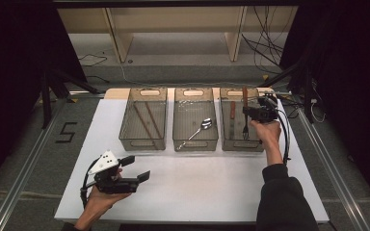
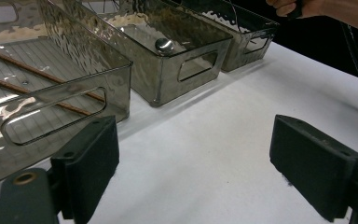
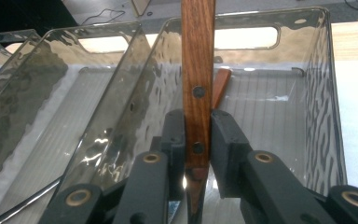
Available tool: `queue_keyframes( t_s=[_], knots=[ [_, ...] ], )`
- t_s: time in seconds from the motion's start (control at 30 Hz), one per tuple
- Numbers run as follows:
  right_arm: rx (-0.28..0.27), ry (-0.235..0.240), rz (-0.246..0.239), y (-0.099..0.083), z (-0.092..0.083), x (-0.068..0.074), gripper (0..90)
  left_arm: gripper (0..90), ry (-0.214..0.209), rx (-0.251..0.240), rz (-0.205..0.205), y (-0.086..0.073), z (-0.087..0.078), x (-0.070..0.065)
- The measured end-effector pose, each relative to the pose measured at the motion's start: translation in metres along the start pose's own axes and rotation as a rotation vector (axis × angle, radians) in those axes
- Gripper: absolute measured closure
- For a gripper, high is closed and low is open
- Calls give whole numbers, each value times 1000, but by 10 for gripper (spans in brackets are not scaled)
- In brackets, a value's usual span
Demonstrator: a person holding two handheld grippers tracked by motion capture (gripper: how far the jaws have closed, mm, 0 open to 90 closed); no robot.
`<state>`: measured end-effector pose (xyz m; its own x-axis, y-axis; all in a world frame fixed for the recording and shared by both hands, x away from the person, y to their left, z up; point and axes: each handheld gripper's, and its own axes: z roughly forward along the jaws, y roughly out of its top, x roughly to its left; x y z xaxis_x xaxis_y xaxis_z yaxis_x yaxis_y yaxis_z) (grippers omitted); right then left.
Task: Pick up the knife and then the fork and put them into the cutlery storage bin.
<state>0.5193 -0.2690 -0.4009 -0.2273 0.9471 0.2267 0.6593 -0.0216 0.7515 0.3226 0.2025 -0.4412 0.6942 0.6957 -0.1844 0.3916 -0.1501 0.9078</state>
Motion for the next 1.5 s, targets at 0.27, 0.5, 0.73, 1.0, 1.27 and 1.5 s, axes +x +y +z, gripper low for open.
queue_keyframes(
  t_s=[0.27,0.5,0.73,1.0,1.27,1.5],
  knots=[
    [23,-28,11,0,3,0,647,151,0,2,0,0,0,0],
    [28,-9,1,1,-4,2,519,151,-1,1,0,0,1,0],
    [22,42,-56,0,-17,12,415,151,0,2,-2,0,1,0],
    [-36,136,-102,-8,-40,30,319,151,1,6,-1,0,1,0],
    [-86,227,-183,-32,-65,53,289,151,-1,8,-7,0,1,0],
    [-118,287,-245,-54,-85,70,278,151,-2,14,-12,0,1,0]
  ],
)
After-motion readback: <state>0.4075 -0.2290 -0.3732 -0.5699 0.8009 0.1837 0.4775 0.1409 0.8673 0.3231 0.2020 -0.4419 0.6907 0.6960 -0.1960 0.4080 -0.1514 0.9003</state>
